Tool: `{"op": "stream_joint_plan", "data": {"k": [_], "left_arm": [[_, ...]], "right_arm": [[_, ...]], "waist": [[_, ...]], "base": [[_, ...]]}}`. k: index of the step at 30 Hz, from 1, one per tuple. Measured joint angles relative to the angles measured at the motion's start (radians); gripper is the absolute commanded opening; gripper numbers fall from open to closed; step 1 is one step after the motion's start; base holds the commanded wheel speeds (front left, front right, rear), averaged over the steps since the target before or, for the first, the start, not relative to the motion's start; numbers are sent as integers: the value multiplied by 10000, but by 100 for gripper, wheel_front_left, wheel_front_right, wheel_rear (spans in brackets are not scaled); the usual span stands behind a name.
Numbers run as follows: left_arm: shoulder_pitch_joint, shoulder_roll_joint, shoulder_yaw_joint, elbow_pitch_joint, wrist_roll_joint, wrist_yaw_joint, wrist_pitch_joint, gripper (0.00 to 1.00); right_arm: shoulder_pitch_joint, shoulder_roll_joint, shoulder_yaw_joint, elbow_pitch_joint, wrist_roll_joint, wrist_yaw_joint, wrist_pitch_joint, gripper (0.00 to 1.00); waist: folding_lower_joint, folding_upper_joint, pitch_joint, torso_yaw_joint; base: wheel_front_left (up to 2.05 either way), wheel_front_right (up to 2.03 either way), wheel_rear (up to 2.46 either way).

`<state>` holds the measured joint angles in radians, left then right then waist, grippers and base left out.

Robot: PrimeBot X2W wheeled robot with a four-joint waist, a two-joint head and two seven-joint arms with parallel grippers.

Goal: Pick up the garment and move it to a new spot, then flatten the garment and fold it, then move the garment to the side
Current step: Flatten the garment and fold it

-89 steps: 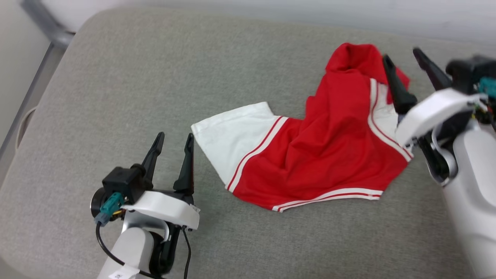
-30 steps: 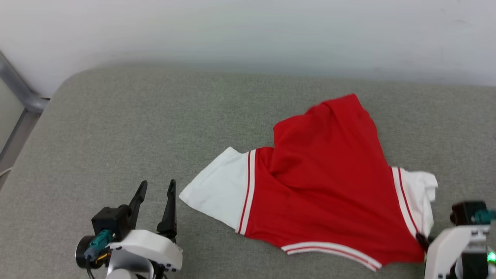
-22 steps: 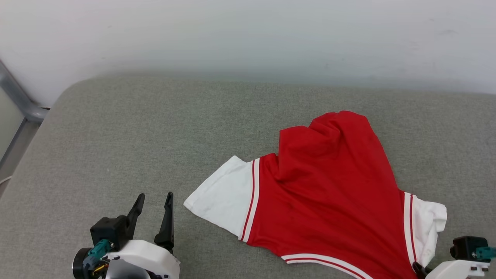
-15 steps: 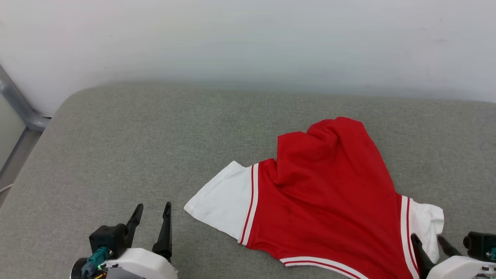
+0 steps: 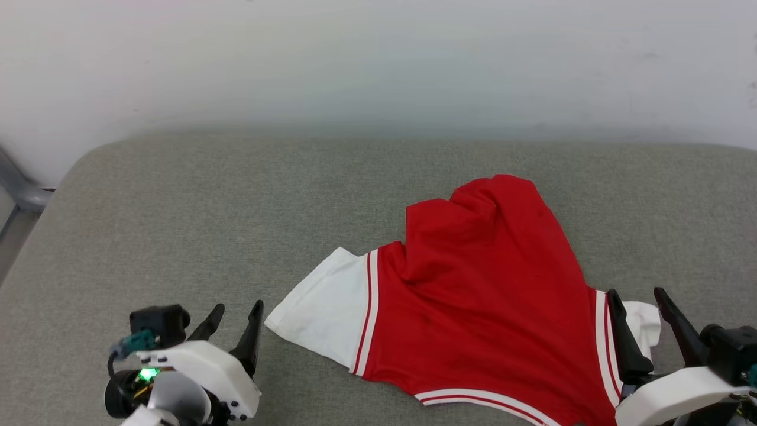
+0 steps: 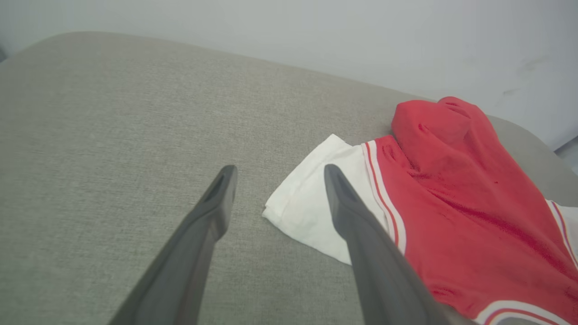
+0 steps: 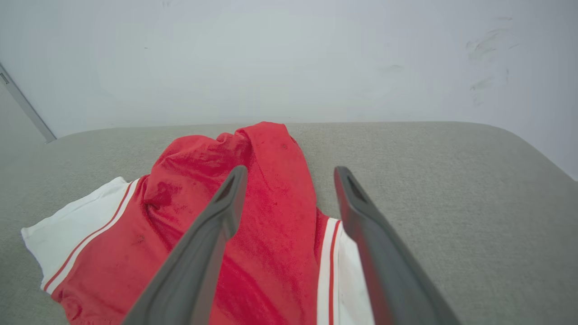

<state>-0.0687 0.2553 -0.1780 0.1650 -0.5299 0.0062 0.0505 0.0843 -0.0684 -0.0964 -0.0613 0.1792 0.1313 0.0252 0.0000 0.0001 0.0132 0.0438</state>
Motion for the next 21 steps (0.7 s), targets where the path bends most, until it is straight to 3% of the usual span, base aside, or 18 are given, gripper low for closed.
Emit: {"op": "stream_joint_plan", "data": {"k": [6, 12, 21], "left_arm": [[-942, 493, -82, 326, -997, -259, 2727, 100], [-1639, 993, -236, 784, -1707, -428, 4991, 100], [-2073, 1536, -761, 1267, -1822, -683, 6544, 100]], "right_arm": [[31, 121, 454, -1072, -151, 0, 326, 100], [-23, 146, 708, -1379, -203, 0, 449, 100], [-233, 161, 665, -1175, 188, 0, 368, 100]], "waist": [[1, 0, 559, -356], [1, 0, 1271, -779], [0, 0, 1952, -1392]], "base": [[0, 0, 0], [0, 0, 0], [0, 0, 0]]}}
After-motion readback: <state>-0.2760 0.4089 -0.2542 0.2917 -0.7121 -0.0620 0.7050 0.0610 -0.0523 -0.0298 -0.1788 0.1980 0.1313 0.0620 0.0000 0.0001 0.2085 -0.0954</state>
